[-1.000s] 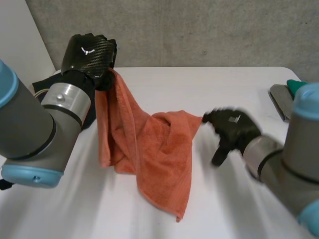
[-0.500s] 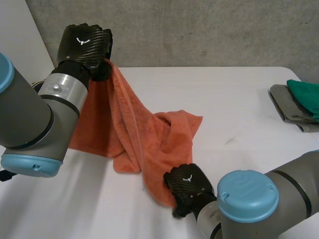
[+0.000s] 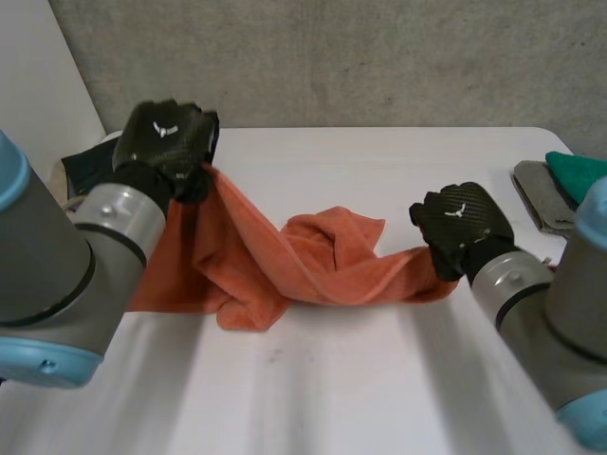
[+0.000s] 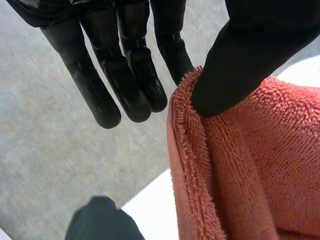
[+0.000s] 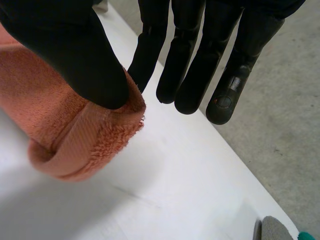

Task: Fold the laundry.

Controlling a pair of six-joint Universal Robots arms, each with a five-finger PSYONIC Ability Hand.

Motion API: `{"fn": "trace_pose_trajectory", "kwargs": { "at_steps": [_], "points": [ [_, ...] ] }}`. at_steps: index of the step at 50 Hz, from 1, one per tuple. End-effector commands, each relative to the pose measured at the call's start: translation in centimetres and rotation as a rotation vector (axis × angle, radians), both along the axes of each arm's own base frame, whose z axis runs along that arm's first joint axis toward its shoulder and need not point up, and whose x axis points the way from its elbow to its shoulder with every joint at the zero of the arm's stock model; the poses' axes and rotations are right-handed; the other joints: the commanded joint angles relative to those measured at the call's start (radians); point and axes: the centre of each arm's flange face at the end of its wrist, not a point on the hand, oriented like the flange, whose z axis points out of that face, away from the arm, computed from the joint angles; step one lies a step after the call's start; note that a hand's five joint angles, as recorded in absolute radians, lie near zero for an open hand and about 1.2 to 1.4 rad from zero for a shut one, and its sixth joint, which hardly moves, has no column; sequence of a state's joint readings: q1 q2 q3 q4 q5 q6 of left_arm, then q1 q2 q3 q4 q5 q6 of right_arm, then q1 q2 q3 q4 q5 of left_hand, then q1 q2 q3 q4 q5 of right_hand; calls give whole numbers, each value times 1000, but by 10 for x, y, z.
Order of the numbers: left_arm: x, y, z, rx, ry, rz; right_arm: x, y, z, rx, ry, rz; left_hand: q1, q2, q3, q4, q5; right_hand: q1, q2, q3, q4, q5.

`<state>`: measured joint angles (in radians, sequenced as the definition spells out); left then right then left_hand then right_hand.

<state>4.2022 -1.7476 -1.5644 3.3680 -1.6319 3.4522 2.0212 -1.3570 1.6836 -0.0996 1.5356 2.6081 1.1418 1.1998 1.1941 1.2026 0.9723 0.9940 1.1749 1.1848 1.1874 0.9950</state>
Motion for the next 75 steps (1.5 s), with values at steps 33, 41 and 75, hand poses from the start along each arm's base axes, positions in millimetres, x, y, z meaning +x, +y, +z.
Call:
{"fn": "trace_pose_trajectory", "kwargs": {
  "at_steps": [33, 41, 75],
  "points": [
    [-5, -46, -84, 177, -124, 46, 9, -51, -56, 264, 111, 6, 254, 196, 202, 194, 249, 402, 221, 211, 209, 227],
    [-22, -106, -9, -169, -107, 95, 27, -125, 40, -323, -90, -119, 254, 196, 202, 194, 249, 402, 221, 211, 209, 227],
    [-1, 1, -91, -27, -101, 11, -19, -72, -45, -110, 1, -38, 254, 196, 202, 194, 249, 402, 221, 211, 209, 227]
  ]
}}
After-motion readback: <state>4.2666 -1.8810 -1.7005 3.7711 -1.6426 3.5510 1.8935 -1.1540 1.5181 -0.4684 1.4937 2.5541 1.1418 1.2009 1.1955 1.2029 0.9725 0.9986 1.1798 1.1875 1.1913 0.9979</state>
